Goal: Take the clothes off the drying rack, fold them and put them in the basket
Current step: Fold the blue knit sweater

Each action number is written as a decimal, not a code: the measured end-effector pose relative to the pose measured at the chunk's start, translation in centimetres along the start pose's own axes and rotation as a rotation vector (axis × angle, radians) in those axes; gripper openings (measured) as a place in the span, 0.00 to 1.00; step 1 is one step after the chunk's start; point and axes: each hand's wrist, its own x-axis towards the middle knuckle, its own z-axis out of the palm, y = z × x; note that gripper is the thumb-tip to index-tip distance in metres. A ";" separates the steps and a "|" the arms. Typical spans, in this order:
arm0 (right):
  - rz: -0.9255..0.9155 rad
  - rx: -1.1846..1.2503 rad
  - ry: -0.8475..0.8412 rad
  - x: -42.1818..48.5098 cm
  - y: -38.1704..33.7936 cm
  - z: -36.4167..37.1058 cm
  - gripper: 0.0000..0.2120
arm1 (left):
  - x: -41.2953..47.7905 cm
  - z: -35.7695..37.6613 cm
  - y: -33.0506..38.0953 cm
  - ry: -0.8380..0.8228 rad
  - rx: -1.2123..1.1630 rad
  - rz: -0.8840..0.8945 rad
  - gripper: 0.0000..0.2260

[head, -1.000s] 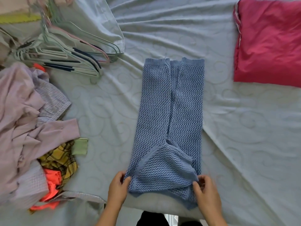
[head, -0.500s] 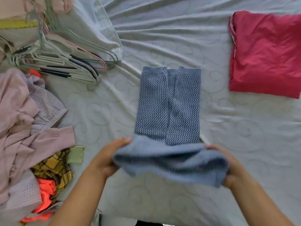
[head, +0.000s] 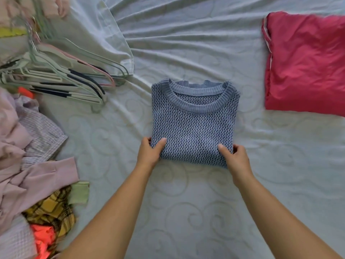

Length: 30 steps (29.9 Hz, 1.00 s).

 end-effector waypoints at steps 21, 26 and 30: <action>0.139 0.434 -0.420 -2.8 -3.9 -6.8 0.08 | -5.2 -1.5 5.8 -0.368 -0.640 -0.254 0.10; 0.020 0.544 -0.427 -0.8 -10.1 -13.6 0.10 | -6.9 0.1 14.8 -0.441 -0.647 -0.022 0.09; -0.128 0.538 -0.373 1.6 -16.0 -20.2 0.16 | -6.8 4.5 23.0 -0.535 -0.639 0.094 0.16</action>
